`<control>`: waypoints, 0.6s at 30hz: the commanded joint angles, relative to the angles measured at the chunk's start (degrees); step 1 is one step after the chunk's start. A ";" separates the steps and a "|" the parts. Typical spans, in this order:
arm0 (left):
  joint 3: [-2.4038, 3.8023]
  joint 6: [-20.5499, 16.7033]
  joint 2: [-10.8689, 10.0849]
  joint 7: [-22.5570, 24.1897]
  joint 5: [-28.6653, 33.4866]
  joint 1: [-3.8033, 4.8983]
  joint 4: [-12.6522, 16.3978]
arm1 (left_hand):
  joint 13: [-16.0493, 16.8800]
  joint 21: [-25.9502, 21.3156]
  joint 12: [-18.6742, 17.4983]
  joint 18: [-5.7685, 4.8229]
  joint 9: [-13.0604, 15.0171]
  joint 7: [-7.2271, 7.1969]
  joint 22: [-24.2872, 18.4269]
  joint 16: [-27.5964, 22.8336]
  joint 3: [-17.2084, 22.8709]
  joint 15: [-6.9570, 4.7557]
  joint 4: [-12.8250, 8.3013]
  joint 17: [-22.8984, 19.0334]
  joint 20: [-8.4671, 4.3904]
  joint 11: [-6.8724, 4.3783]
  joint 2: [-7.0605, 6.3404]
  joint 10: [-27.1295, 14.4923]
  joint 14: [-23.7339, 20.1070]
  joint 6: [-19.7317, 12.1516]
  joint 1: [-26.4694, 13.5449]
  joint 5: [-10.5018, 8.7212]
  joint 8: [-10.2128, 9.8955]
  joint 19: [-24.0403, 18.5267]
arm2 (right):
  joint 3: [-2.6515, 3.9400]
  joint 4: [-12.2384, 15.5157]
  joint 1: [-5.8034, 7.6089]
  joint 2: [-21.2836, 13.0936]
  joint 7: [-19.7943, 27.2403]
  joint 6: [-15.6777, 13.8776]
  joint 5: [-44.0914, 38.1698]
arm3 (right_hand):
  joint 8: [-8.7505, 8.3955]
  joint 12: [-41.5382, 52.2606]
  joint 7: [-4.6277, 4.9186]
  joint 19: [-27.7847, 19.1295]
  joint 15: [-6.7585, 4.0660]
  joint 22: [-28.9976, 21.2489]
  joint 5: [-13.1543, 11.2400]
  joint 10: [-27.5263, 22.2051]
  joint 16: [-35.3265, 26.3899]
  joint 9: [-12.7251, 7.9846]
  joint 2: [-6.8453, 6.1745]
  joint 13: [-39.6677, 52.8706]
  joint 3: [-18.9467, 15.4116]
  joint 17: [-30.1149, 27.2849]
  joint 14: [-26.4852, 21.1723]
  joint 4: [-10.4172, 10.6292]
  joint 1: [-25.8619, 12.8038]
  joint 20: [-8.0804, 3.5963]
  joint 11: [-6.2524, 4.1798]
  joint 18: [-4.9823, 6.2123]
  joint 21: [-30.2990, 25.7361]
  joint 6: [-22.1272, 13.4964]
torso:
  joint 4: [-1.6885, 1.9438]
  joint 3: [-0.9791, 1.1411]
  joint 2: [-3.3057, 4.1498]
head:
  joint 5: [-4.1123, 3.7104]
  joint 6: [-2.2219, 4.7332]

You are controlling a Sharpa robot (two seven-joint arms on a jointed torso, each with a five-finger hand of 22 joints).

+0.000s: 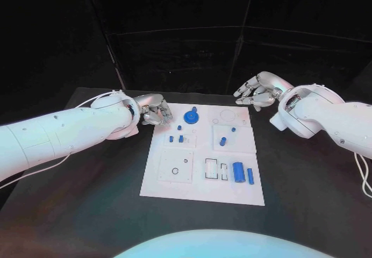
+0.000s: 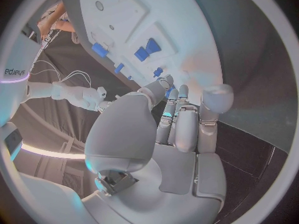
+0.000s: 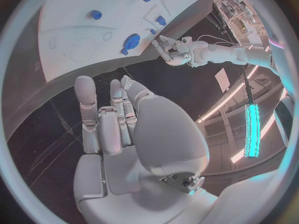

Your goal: Assemble the parts on the task board

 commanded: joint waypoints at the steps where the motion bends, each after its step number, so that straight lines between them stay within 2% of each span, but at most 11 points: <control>1: 0.06 -6.59 -1.00 7.31 16.18 0.19 0.84 | 0.02 -2.52 0.26 0.79 0.10 0.29 -2.32 -1.03 0.15 0.46 0.51 -1.50 0.35 0.01 0.00 0.72 0.37 1.11 -0.49 -0.21 0.50 -0.93 | 0.02 0.94 0.02 -0.62 -0.96 2.46 -7.99 | -0.75 -2.86 -0.31 0.40 -0.51 0.37 -0.34 1.86 -0.28 -0.05 -1.45 -2.58 2.51 0.06 2.37 -0.87 -0.77 -0.19 -0.16 0.70 0.13 1.09 | -0.06 0.03 0.03 | -0.86 0.37; 3: 0.04 -7.42 -2.02 10.94 25.20 0.23 1.69 | -0.05 -7.45 0.27 1.66 0.11 0.59 -6.80 -3.59 0.36 0.61 0.60 -6.40 0.51 0.19 0.19 0.97 -1.39 2.06 -0.42 -0.18 0.88 -2.88 | -0.01 1.70 -0.17 -1.17 -1.38 2.74 -11.60 | -0.94 -4.31 -0.32 0.45 -0.51 0.47 -0.55 2.02 -0.29 0.00 -1.91 -3.63 3.38 0.10 2.39 -1.02 -1.48 -0.13 -0.15 0.62 0.18 1.69 | -0.03 0.04 -0.02 | -1.43 0.53; 6: 0.00 -6.95 -3.35 15.78 36.56 0.24 3.31 | 0.06 -9.70 0.72 2.08 0.05 0.63 -8.73 -4.88 0.50 0.58 0.76 -8.72 0.54 0.09 0.51 1.81 -2.35 2.48 -0.39 -0.18 1.05 -3.91 | -0.05 2.89 -0.81 -1.89 -1.92 2.96 -16.41 | -1.24 -5.98 -0.23 0.44 -0.37 0.47 -0.85 1.88 -0.35 0.01 -2.48 -4.74 4.02 0.04 2.39 -0.97 -2.36 -0.04 0.08 0.60 0.16 1.98 | -0.04 -0.04 0.02 | -2.35 0.85; 8: -0.04 -6.28 -3.97 18.06 41.92 0.22 4.30 | 0.06 -11.92 0.86 2.47 -0.03 0.63 -10.68 -5.91 0.50 0.58 0.80 -10.60 0.56 0.05 0.57 2.00 -3.19 2.50 -0.37 -0.17 1.03 -4.90 | -0.07 3.49 -1.22 -2.16 -2.23 2.98 -18.75 | -1.44 -6.82 -0.18 0.43 -0.28 0.44 -0.99 1.86 -0.39 -0.01 -2.79 -5.29 4.33 0.00 2.38 -0.95 -2.76 0.03 0.20 0.60 0.13 2.00 | -0.03 -0.05 0.05 | -2.93 1.08; 10: -0.09 -5.40 -4.60 20.47 47.38 0.17 5.49 | 0.02 -16.23 0.97 3.17 -0.14 0.69 -14.39 -7.84 0.44 0.67 0.85 -13.92 0.64 0.10 0.64 1.97 -4.91 2.43 -0.32 -0.14 0.96 -6.96 | -0.08 4.13 -1.73 -2.37 -2.69 2.99 -21.61 | -1.74 -8.07 -0.06 0.38 -0.11 0.35 -1.13 1.54 -0.44 -0.02 -3.22 -6.06 4.70 -0.06 2.37 -0.87 -3.31 0.16 0.42 0.60 0.06 1.92 | -0.07 -0.01 0.04 | -3.39 1.26; 13: -0.15 -4.20 -5.42 23.48 53.06 0.02 7.24 | 0.05 -17.94 1.29 3.33 -0.19 0.67 -15.60 -9.61 0.16 0.72 0.99 -17.01 0.74 0.11 0.71 2.15 -6.66 2.39 -0.39 -0.15 0.94 -8.19 | -0.10 5.01 -2.61 -2.59 -3.67 2.99 -25.60 | -2.36 -9.88 0.03 0.26 0.21 0.05 -1.50 0.38 -0.57 -0.06 -4.17 -7.31 5.01 -0.24 2.33 -0.65 -4.30 0.42 0.83 0.63 -0.14 1.54 | -0.06 -0.05 0.05 | -4.09 1.64; 14: -0.17 -3.94 -5.62 24.13 53.99 -0.02 7.68 | 0.05 -18.14 1.34 3.33 -0.19 0.67 -15.69 -9.99 0.08 0.74 1.03 -17.65 0.75 0.10 0.73 2.15 -7.04 2.41 -0.41 -0.14 0.94 -8.38 | -0.10 5.25 -2.87 -2.64 -3.97 2.99 -26.55 | -2.55 -10.42 0.12 0.22 0.33 -0.04 -1.58 -0.10 -0.63 -0.07 -4.46 -7.71 5.07 -0.32 2.31 -0.57 -4.60 0.51 0.99 0.64 -0.21 1.40 | -0.05 -0.07 0.05 | -4.43 1.76; 18: -0.20 -3.22 -6.15 25.89 56.42 -0.15 9.15 | 0.06 -18.60 1.50 3.33 -0.19 0.67 -15.93 -10.75 -0.19 0.78 1.16 -18.99 0.81 0.12 0.76 2.17 -7.86 2.45 -0.54 -0.16 0.98 -8.82 | -0.11 5.81 -3.59 -2.60 -4.83 3.20 -29.06 | -3.31 -12.01 0.48 0.12 0.77 -0.39 -1.79 -1.53 -0.78 -0.09 -5.42 -9.06 5.31 -0.53 2.24 -0.45 -5.25 0.89 1.57 0.68 -0.46 0.70 | -0.03 -0.10 0.04 | -4.98 2.02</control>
